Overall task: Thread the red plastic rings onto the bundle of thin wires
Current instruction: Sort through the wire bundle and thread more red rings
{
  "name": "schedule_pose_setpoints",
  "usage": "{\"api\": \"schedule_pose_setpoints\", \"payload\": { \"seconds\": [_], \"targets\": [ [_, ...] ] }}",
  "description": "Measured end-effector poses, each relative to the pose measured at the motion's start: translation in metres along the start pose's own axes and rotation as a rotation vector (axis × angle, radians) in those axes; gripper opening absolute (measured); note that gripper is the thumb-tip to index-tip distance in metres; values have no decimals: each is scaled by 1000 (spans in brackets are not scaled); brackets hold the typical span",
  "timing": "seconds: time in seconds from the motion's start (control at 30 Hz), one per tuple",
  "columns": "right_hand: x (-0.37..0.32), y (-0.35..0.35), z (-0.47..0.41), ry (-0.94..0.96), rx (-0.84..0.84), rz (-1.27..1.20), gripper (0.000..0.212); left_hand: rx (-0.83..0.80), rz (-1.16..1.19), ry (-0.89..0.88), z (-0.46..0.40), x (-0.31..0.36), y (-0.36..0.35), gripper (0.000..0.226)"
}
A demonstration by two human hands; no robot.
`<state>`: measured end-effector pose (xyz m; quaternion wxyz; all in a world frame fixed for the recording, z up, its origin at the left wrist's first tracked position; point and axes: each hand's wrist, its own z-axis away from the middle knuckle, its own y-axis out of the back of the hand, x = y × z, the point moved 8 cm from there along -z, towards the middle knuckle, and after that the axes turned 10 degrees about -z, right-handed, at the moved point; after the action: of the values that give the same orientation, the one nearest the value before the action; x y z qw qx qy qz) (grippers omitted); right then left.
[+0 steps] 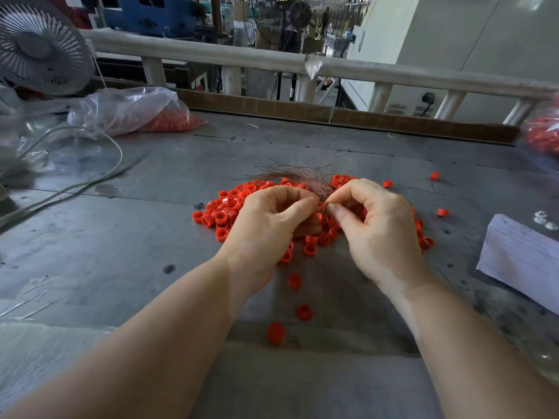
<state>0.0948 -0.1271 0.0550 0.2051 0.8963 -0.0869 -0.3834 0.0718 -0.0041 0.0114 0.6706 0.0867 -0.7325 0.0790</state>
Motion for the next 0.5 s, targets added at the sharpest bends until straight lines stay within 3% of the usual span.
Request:
{"api": "schedule_pose_setpoints", "payload": {
  "seconds": [0.3, 0.5],
  "targets": [
    [2, 0, -1, 7, -15, 56, 11, 138, -461, -206, 1, 16, 6, 20],
    [0, -1, -1, 7, -41, 42, 10, 183, -646, -282, 0, 22, 7, 14]
  ]
}}
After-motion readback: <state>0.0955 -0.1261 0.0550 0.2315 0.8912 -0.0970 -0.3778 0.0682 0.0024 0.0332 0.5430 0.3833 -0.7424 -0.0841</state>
